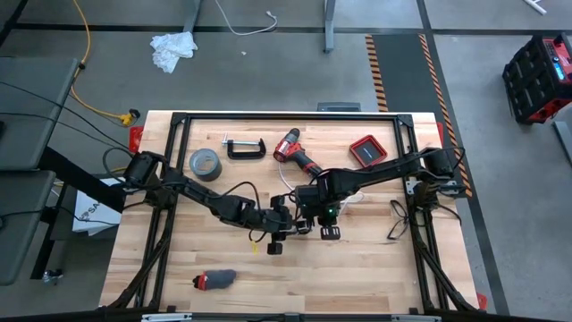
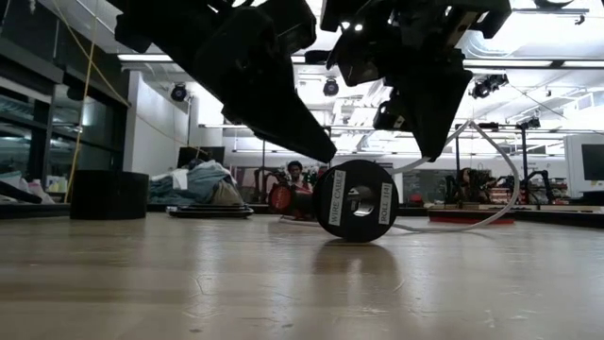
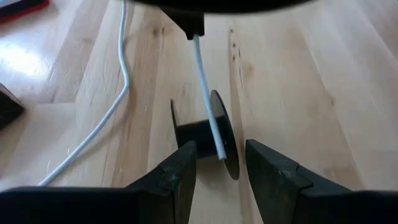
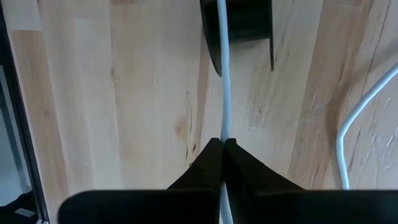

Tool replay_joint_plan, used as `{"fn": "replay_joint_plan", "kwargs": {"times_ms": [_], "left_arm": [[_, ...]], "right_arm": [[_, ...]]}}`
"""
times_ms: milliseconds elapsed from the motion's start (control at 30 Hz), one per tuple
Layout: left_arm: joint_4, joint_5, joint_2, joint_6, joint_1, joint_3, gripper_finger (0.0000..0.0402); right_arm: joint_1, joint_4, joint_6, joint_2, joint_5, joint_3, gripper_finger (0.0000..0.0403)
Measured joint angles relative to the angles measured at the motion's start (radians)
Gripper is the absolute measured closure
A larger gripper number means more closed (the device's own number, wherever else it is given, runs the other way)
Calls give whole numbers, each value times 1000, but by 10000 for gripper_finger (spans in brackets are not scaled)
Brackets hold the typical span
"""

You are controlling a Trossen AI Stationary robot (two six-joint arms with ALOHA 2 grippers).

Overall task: Coil cords
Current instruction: Coil the white cable wire into the black spool

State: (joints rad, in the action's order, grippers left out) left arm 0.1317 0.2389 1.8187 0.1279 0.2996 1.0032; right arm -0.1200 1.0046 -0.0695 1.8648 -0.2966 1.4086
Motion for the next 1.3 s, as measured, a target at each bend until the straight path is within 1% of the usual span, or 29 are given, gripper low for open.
{"fn": "replay_joint_plan", "kwargs": {"times_ms": [100, 367, 533, 700, 833, 1033, 1167, 1300], "left_arm": [[2, -22, 7, 1, 1, 0, 268], [1, -22, 8, 0, 4, 0, 268], [-4, 14, 13, 0, 6, 2, 268], [-29, 58, 46, 0, 8, 51, 268], [-77, 59, 68, 0, 8, 99, 268], [-93, 70, 70, 5, 8, 102, 268], [-105, 78, 78, 50, 9, 103, 268], [-105, 78, 87, 54, 9, 102, 268]], "right_arm": [[0, 0, 0, 0, 0, 0, 403], [0, 0, -1, 0, -1, 0, 403], [0, 0, -1, 0, -1, 0, 403], [0, 0, -8, 0, -1, 0, 403], [0, 0, -9, 0, -2, 0, 403], [0, -3, -19, 0, -2, 0, 403], [0, -4, -19, 0, -2, 0, 403], [0, -5, -19, 0, -2, 0, 403]]}}
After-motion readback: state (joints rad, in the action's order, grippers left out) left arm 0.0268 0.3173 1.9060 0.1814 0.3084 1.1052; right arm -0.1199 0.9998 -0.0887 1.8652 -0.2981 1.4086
